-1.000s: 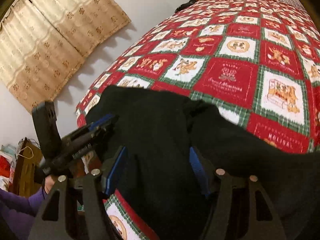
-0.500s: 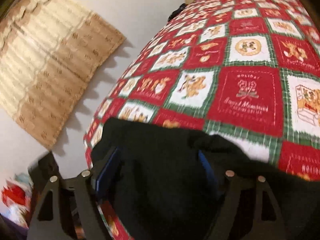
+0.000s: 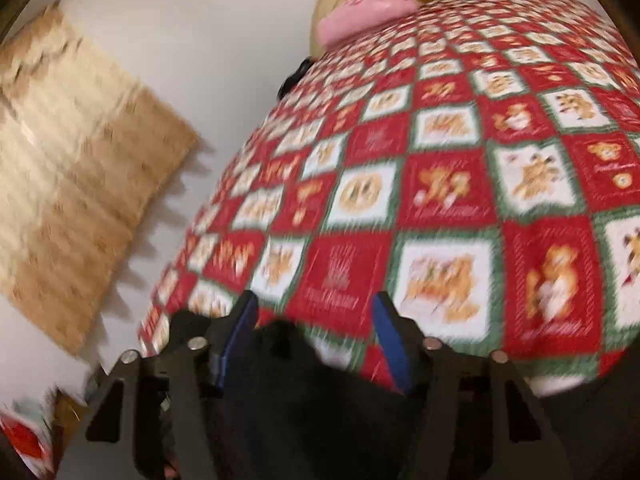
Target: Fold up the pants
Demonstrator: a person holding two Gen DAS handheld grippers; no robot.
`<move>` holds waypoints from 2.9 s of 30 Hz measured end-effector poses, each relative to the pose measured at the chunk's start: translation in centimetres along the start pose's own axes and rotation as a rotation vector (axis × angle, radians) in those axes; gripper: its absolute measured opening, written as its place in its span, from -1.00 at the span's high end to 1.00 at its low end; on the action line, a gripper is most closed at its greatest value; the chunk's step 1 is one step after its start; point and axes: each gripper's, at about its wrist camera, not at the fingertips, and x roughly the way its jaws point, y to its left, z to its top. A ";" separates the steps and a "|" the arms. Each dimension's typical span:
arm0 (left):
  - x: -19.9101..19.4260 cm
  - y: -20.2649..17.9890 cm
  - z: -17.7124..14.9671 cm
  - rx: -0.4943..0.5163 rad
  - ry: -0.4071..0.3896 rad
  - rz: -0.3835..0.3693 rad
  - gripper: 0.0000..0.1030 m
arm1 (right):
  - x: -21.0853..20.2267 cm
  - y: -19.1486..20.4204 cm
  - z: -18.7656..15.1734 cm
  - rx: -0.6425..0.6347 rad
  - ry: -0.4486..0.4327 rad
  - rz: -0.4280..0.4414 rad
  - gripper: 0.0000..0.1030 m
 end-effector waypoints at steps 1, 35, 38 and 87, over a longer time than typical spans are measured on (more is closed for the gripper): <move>0.0 0.1 0.0 0.003 0.002 -0.002 0.43 | 0.6 0.7 -0.5 -0.020 0.009 -0.007 -0.01; 0.1 0.4 0.3 -0.044 0.020 -0.023 0.43 | -15.2 -23.7 6.3 0.416 -0.059 -1.133 0.83; 0.1 0.6 0.3 -0.050 0.027 -0.037 0.43 | -18.4 -22.0 5.6 0.430 -0.165 -0.953 0.84; 0.7 -0.8 1.4 -0.024 0.065 0.062 0.28 | -34.7 -18.6 -8.2 0.157 -0.361 -0.735 0.90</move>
